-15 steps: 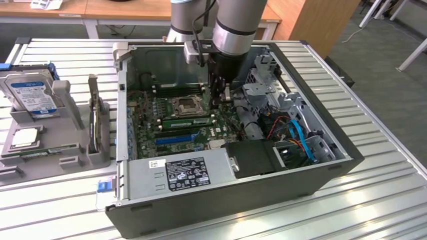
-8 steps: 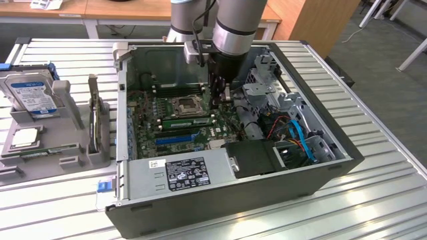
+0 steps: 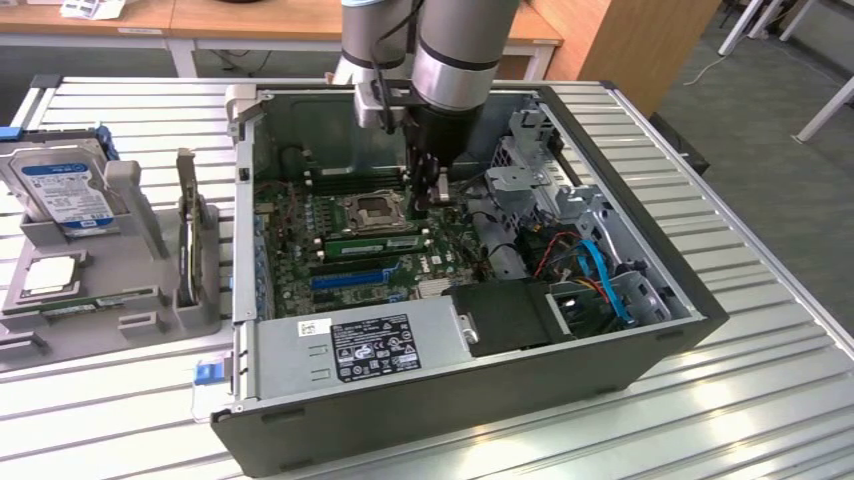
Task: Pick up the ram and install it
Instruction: 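Press down the ram until it locks into place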
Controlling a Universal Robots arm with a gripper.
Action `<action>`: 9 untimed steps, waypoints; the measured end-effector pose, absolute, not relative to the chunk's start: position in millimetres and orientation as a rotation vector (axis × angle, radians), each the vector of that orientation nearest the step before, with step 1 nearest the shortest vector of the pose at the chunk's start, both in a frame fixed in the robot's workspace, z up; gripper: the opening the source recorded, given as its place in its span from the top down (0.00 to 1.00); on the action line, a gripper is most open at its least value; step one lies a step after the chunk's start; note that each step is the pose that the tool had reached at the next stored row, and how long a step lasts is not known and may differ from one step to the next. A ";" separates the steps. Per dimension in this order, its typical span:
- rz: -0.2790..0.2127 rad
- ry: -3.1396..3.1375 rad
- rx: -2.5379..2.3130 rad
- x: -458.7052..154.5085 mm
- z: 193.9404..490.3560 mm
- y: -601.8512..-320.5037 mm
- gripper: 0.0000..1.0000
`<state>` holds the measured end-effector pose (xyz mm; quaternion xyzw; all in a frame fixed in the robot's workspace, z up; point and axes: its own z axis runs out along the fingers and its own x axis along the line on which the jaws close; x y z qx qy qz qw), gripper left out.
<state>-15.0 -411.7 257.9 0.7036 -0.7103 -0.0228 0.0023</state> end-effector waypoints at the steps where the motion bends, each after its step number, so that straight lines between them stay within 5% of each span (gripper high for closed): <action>1: -0.071 -2.228 2.207 -17.7 257.9 -411.7 0.90; 9: -0.071 -2.228 2.207 -38.3 257.9 -411.8 0.90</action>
